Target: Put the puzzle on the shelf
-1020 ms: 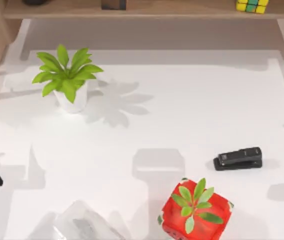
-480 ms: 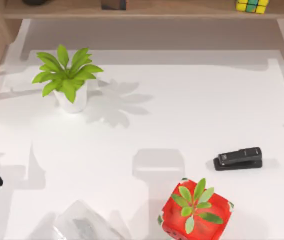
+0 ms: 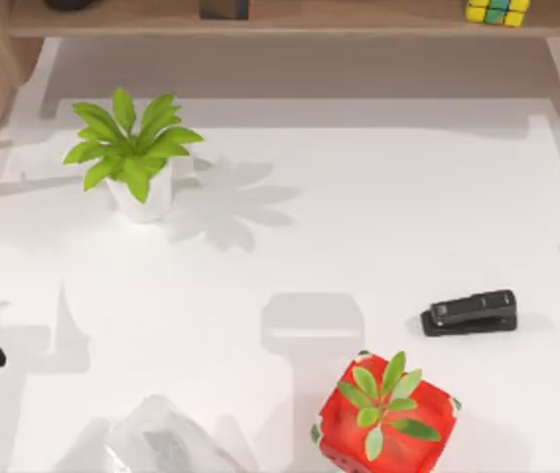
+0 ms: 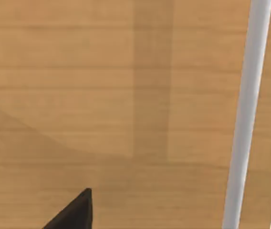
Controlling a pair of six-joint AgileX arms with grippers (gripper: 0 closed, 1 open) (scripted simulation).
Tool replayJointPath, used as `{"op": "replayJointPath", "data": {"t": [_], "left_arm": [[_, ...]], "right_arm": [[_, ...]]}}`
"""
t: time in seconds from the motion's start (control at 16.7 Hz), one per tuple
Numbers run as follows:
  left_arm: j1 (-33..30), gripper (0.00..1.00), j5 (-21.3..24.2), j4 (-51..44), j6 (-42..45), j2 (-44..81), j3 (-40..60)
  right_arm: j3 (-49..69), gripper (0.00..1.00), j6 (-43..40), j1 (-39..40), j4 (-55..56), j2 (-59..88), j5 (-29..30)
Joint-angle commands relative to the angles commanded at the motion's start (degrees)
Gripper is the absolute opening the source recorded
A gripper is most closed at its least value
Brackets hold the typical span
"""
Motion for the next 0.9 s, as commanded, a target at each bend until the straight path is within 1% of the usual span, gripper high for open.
{"op": "replayJointPath", "data": {"t": [0.24, 0.9], "left_arm": [[0.00, 1.00, 0.00, 0.00, 0.00, 0.00, 0.00], [0.00, 1.00, 0.00, 0.00, 0.00, 0.00, 0.00]], "right_arm": [[0.26, 1.00, 0.00, 0.19, -0.18, 0.08, 0.18], [0.26, 0.17, 0.00, 0.19, -0.18, 0.08, 0.18]]}}
